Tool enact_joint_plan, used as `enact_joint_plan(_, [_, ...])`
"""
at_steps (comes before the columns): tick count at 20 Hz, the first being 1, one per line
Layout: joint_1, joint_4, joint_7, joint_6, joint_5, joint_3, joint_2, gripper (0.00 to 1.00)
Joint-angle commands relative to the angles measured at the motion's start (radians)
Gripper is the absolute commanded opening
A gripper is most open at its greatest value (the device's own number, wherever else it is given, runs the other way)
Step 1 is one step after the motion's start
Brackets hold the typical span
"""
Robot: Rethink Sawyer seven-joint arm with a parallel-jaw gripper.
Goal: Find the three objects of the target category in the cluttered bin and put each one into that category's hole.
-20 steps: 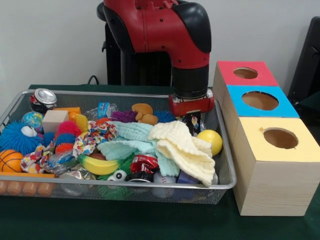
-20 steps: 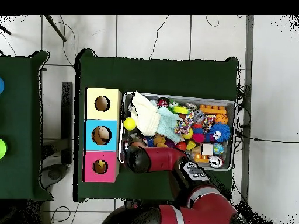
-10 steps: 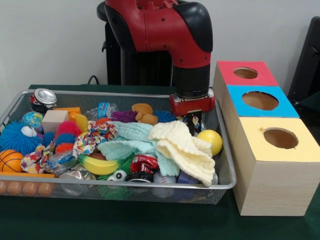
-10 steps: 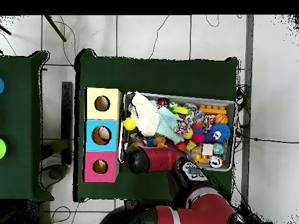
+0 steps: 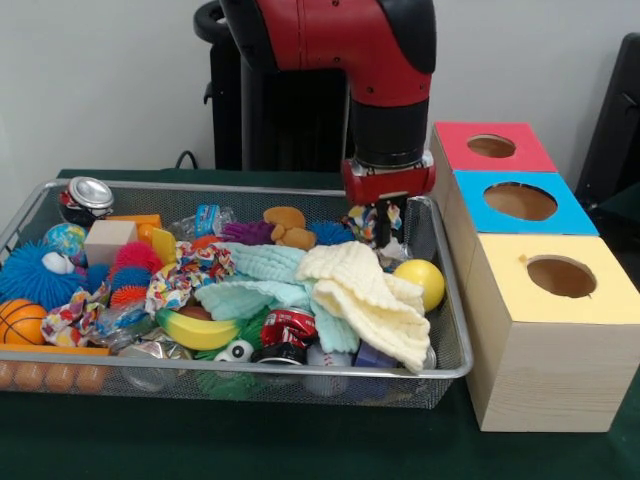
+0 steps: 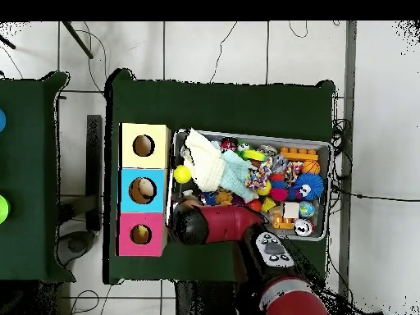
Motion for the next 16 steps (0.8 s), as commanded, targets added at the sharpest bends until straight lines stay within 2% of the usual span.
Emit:
enact_joint_plan(1, [-0.051,-0.069,0.017,0.265,0.048,0.085,-0.104,0.0])
enact_joint_plan(7, [-0.083,-0.195,-0.062,0.364,0.01,0.135,-0.052,0.0])
enact_joint_plan(14, [-0.107,-0.274,-0.104,0.428,-0.02,0.183,-0.011,0.0])
enact_joint_plan(16, [-0.114,-0.318,-0.134,0.46,-0.03,0.198,0.014,0.0])
